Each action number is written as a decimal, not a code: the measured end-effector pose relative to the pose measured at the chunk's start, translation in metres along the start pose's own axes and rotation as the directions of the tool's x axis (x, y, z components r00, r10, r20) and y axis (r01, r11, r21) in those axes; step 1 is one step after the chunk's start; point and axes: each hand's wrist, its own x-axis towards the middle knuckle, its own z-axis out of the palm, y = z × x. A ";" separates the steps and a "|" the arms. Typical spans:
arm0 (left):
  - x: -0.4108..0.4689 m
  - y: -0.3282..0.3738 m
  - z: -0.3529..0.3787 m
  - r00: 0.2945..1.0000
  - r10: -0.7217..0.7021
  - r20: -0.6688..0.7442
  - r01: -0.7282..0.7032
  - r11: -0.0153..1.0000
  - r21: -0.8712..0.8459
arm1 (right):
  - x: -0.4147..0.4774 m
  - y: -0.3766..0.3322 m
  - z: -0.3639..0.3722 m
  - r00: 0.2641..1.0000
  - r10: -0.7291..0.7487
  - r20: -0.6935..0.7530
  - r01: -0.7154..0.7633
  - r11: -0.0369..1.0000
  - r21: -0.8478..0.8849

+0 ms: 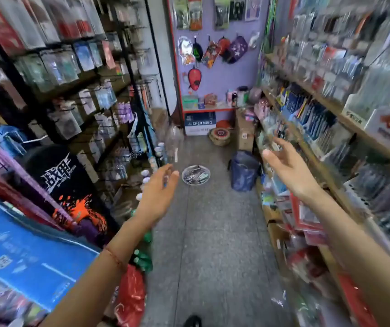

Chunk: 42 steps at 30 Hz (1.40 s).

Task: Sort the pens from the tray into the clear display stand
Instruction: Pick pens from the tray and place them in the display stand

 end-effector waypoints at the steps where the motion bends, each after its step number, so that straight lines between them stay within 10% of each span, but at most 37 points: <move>1: 0.006 -0.010 0.006 1.000 0.003 0.009 -0.003 1.000 0.009 | 0.005 0.012 0.009 1.000 0.016 0.011 -0.016 1.000 -0.005; 19: 0.326 -0.161 0.116 0.940 -0.244 0.237 0.171 0.941 0.291 | 0.266 0.259 0.135 0.817 0.542 0.198 -0.466 0.822 -0.326; 42: 0.651 -0.228 0.243 0.789 -0.599 0.137 0.591 0.801 0.102 | 0.666 0.378 0.118 0.701 0.619 0.353 -0.468 0.774 -0.427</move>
